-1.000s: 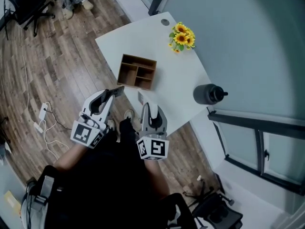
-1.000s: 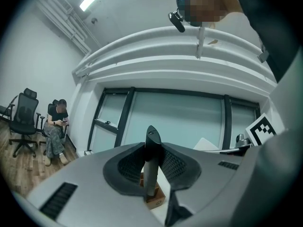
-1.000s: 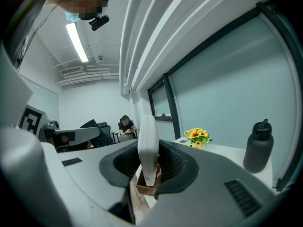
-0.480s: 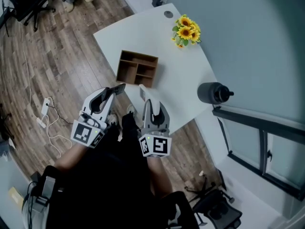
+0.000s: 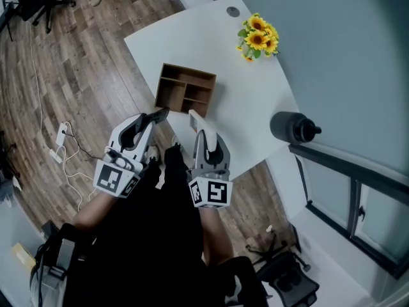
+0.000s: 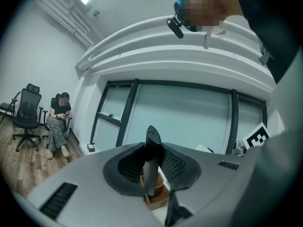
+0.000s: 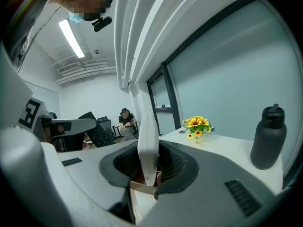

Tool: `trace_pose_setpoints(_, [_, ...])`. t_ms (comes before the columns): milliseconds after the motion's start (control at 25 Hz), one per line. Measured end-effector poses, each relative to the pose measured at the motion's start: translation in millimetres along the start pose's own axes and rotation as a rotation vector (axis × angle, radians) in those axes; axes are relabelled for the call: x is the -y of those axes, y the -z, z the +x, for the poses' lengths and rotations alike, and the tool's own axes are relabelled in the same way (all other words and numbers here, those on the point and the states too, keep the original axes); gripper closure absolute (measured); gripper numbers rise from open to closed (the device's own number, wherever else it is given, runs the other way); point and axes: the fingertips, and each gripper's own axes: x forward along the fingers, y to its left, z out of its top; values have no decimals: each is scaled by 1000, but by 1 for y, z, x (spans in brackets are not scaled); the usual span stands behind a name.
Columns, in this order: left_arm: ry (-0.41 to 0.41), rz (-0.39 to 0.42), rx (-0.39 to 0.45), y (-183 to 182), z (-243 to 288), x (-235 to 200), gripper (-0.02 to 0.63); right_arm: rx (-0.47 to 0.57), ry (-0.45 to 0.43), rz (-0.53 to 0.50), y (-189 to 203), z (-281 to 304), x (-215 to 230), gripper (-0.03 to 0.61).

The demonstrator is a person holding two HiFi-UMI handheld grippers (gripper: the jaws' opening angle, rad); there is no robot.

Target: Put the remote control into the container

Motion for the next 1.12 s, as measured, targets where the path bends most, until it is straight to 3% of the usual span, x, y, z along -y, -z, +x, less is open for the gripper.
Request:
trace_pose_setpoints(240, [1,-4,-29,17,9,-1,529,-27,-22,-13,15,14,12,486])
trace_pose_setpoints(480, [-15,-30,3,18,22,-3,529,-50,-38,-12,27,27,19,486])
trace_pose_setpoints(840, [-35,-42,-57,34,28,-11,529,-75,-67,-36,41,46,28,486])
trace_pose_setpoints(1120, [-46,-56,-58,37,36,-15,529,-105,-104,-76,49,57,36,486])
